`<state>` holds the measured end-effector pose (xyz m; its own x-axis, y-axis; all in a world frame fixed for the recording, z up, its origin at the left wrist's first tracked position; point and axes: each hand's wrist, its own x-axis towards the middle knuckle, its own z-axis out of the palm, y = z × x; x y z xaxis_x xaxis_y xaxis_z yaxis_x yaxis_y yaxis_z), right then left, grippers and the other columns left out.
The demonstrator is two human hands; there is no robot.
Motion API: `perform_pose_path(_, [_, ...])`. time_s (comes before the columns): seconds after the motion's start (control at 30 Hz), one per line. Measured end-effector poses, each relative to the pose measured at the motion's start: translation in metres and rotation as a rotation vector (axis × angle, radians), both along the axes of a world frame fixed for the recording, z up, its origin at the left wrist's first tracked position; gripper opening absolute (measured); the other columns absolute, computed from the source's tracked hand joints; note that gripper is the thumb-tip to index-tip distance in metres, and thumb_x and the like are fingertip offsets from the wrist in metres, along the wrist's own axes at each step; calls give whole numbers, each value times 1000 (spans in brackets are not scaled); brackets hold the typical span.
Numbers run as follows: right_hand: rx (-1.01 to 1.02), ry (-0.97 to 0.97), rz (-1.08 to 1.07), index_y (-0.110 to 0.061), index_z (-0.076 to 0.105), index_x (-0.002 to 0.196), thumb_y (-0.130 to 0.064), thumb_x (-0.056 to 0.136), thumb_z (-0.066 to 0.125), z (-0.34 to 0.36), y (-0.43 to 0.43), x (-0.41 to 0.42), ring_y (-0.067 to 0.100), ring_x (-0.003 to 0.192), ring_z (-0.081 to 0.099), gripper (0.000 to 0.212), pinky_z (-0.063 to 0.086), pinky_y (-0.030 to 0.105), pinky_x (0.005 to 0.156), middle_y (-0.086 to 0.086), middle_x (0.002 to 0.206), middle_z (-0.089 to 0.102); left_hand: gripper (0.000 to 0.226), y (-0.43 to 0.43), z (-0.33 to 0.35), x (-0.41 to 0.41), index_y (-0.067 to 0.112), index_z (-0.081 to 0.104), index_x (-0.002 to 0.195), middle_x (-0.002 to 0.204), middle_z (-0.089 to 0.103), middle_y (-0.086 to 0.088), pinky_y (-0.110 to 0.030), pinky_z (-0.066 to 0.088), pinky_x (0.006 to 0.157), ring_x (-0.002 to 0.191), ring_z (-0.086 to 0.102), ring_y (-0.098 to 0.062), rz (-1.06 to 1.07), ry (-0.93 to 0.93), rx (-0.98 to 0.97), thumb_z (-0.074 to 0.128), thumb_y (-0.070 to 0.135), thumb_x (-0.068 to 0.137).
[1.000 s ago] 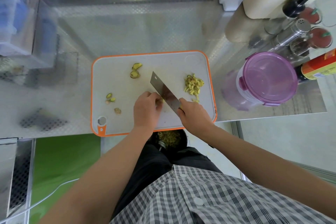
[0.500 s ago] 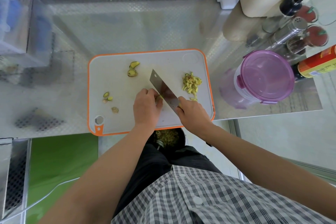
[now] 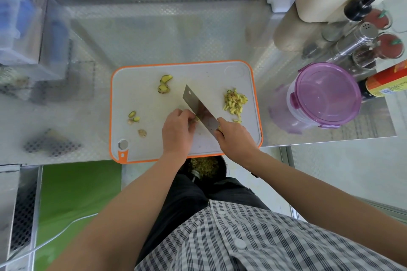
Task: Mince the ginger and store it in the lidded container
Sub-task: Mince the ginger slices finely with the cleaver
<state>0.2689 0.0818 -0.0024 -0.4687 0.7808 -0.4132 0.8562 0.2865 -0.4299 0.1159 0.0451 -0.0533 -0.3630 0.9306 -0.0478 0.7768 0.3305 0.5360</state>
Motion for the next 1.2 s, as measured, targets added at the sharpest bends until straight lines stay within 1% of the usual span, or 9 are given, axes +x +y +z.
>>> perform_pose_path(0.2, [5,12,-6,-14,33,87,-19,97,40,1,1,2,27,65,39,13,31,33,57,-3,61,33,14,0,0,-1,14,68,91,81,63,-2,-33,49,68,77,58,-21,20,-40,30,74,14,78])
perform_pose_path(0.27, [6,11,5,-15,33,88,-19,97,41,3,0,2,27,65,39,12,31,33,57,-3,61,34,18,-1,1,-1,14,66,92,81,64,-1,-30,47,68,76,57,-18,33,-52,39,75,17,77])
perform_pose_path(0.43, [20,0,13,-14,35,90,-18,97,40,6,1,-2,26,65,38,10,27,32,54,-4,62,33,4,-2,-2,-2,9,71,79,77,63,-5,-31,48,65,72,59,-24,38,-54,50,74,11,78])
perform_pose_path(0.57, [18,-54,25,-9,44,102,-15,97,39,8,0,-4,27,69,41,9,31,33,57,2,70,41,3,0,-3,0,8,74,81,78,65,-6,-26,44,65,71,60,-23,67,-105,28,75,8,78])
perform_pose_path(0.7, [5,-123,34,-12,39,95,-11,96,39,3,-2,-9,26,69,44,1,34,34,58,5,76,46,3,0,-3,1,8,75,81,78,65,-7,-29,47,66,72,60,-25,77,-124,24,74,7,78])
perform_pose_path(0.77, [16,-159,42,-14,35,92,-8,95,39,0,-1,-14,26,68,45,8,33,34,57,5,78,47,4,0,-3,1,7,75,81,78,64,-7,-31,48,66,73,60,-26,74,-120,26,74,6,78])
perform_pose_path(0.9, [38,-129,46,-11,40,104,-9,97,40,-7,2,-25,30,72,51,7,35,36,58,7,88,52,4,-1,-3,0,8,76,83,79,63,-7,-28,45,65,73,59,-25,81,-120,23,75,8,78])
perform_pose_path(1.03, [8,-15,-20,-9,42,105,-18,99,39,-2,5,-22,30,74,48,11,41,40,62,4,82,45,4,-3,0,0,8,76,82,77,63,-7,-28,43,65,73,58,-24,82,-122,40,75,9,78])
perform_pose_path(1.2, [12,-66,48,-10,42,105,-12,96,41,5,1,-18,28,71,45,9,35,36,58,4,79,45,6,-2,0,0,8,76,83,81,66,-8,-28,48,69,77,61,-25,105,-154,32,74,4,78])
